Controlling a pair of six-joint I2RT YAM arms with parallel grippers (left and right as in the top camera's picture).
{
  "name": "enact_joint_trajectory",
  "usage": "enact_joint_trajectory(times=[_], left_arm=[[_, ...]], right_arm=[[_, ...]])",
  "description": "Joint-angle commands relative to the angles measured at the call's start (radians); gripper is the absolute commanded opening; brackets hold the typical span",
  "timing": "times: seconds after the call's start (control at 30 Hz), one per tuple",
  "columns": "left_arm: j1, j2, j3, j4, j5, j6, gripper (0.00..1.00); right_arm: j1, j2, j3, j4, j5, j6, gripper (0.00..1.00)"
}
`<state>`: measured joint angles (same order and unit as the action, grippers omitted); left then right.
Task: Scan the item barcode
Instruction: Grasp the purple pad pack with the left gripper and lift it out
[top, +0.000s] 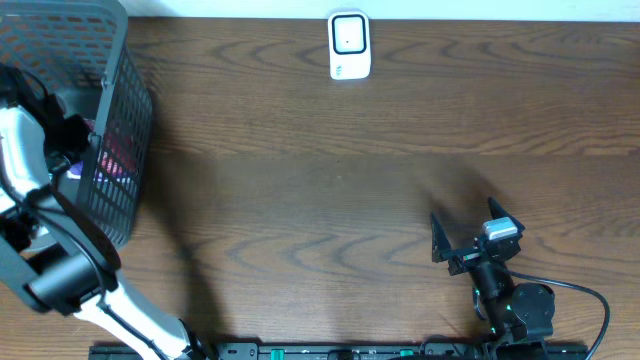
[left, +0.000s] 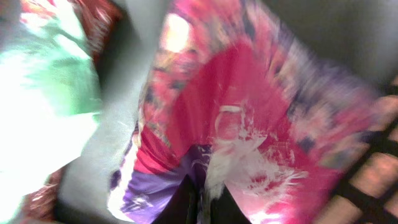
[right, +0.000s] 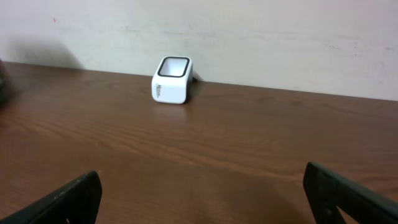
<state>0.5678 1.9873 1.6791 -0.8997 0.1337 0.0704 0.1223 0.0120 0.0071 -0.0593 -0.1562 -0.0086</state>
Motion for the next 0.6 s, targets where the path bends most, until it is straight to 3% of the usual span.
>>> enact_joint_trajectory(times=[0.0, 0.2, 0.37, 0.4, 0.47, 0.57], left_arm=[[-0.001, -0.192, 0.026, 0.059, 0.016, -0.074, 0.07], [-0.002, -0.452, 0.026, 0.224, 0.017, -0.289, 0.07], [-0.002, -0.589, 0.026, 0.289, 0.016, -0.311, 0.07], [-0.002, -0.594, 0.026, 0.286, 0.016, -0.308, 0.15], [-0.003, -0.586, 0.023, 0.26, 0.016, -0.307, 0.53], [-0.003, -0.54, -0.004, 0.209, 0.016, -0.291, 0.79]], right_arm=[[0.003, -0.006, -0.002, -0.004, 0.008, 0.008, 0.99], [0.003, -0.006, -0.002, -0.004, 0.008, 0.008, 0.99], [0.003, -0.006, -0.002, -0.004, 0.008, 0.008, 0.99], [0.003, -0.006, -0.002, -0.004, 0.008, 0.008, 0.99], [0.003, -0.006, -0.002, -0.004, 0.008, 0.008, 0.99], [0.003, -0.006, -0.002, -0.004, 0.008, 0.008, 0.99]])
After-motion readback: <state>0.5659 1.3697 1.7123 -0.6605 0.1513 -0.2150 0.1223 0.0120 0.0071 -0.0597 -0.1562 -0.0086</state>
